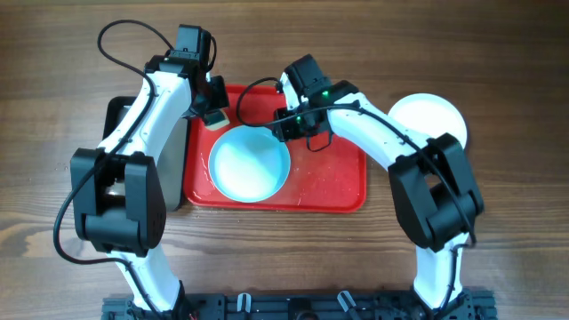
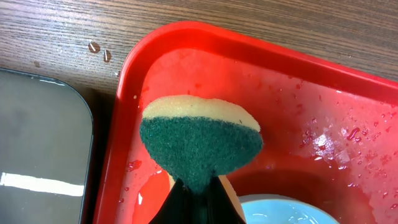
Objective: Clean dirty plates on tray and stack at the side
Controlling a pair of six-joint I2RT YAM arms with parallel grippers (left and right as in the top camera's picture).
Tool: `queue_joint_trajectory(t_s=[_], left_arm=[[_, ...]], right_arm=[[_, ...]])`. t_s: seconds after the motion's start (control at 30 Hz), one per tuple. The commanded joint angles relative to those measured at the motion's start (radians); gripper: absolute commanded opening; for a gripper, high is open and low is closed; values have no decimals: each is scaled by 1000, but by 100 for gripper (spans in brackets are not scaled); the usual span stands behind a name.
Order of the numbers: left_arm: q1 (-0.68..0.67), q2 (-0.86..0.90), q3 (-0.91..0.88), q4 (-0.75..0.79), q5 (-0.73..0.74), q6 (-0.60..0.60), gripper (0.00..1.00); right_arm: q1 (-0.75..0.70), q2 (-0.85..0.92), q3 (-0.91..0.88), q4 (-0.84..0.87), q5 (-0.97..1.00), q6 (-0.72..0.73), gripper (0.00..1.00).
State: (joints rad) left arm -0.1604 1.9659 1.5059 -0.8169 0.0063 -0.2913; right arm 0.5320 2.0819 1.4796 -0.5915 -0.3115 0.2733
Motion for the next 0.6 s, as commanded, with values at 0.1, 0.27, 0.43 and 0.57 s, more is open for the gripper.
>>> queue_joint_trajectory(t_s=[0.1,0.27,0.43,0.57], left_arm=[[2,11,-6,-2,12,-10,4],[2,11,-6,-3,12,-10,4],[0,11,-6,-31,58,-10,4],[-19,11,-23,-49,64,-1,4]], right_arm=[[11,95,0,34,-10,50,28],[11,95,10,6,38,167,4],[2,33,50,-117,377,411,4],[3,22,50,-135,392,407,4]])
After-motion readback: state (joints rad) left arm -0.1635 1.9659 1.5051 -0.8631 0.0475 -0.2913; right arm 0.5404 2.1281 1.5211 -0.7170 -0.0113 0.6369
